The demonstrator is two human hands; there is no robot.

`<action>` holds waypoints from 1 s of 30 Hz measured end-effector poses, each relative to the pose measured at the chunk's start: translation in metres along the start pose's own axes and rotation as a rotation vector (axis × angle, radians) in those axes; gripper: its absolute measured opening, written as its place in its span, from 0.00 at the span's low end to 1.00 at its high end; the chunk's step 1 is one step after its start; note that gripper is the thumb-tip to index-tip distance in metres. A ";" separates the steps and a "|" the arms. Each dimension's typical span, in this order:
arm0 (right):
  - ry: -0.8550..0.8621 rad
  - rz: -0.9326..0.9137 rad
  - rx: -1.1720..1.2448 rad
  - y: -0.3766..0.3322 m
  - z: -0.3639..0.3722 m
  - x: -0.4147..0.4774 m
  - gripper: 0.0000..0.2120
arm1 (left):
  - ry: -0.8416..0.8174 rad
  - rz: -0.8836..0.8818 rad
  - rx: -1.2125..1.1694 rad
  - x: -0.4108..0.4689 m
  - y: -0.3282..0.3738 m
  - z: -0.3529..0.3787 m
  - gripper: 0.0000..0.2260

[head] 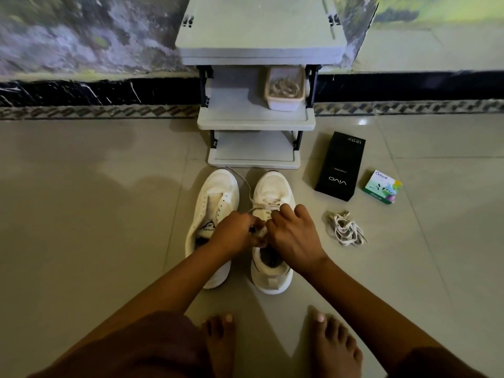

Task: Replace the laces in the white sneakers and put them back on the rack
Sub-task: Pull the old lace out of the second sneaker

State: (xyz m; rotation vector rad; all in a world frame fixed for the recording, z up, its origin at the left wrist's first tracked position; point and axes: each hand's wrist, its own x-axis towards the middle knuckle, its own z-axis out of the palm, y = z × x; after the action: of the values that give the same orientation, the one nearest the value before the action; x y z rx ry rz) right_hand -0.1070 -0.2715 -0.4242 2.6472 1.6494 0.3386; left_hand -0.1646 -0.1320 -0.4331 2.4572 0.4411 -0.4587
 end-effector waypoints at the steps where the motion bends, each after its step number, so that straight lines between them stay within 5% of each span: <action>1: -0.035 0.089 0.085 -0.003 -0.003 0.003 0.13 | 0.011 -0.007 0.017 0.000 0.001 0.002 0.17; 6: -0.069 0.397 0.851 -0.017 -0.032 0.029 0.09 | 0.087 -0.073 0.001 -0.002 0.006 0.006 0.16; 9: 0.042 0.397 0.635 -0.009 -0.028 0.026 0.09 | 0.082 -0.043 -0.087 -0.007 0.004 0.005 0.17; 14: -0.142 0.343 0.495 0.011 0.005 -0.016 0.12 | 0.022 0.021 -0.168 -0.002 -0.006 0.003 0.25; 19: 0.008 0.144 0.146 0.007 0.008 -0.015 0.14 | 0.017 0.029 -0.143 0.000 -0.008 0.004 0.26; 24: 0.105 0.031 0.066 0.005 0.005 -0.008 0.14 | 0.048 0.021 -0.061 0.001 -0.007 0.006 0.25; 26: 0.073 0.177 0.247 0.000 -0.003 -0.003 0.12 | 0.053 0.024 -0.049 0.002 -0.008 0.007 0.24; 30: -0.226 0.634 1.179 0.005 -0.012 0.000 0.05 | 0.056 0.017 -0.056 0.003 -0.010 0.008 0.26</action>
State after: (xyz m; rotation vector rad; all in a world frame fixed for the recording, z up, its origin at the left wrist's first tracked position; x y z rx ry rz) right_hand -0.1045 -0.2755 -0.4121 3.6955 0.9903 -1.3028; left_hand -0.1678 -0.1289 -0.4453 2.4232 0.4498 -0.3659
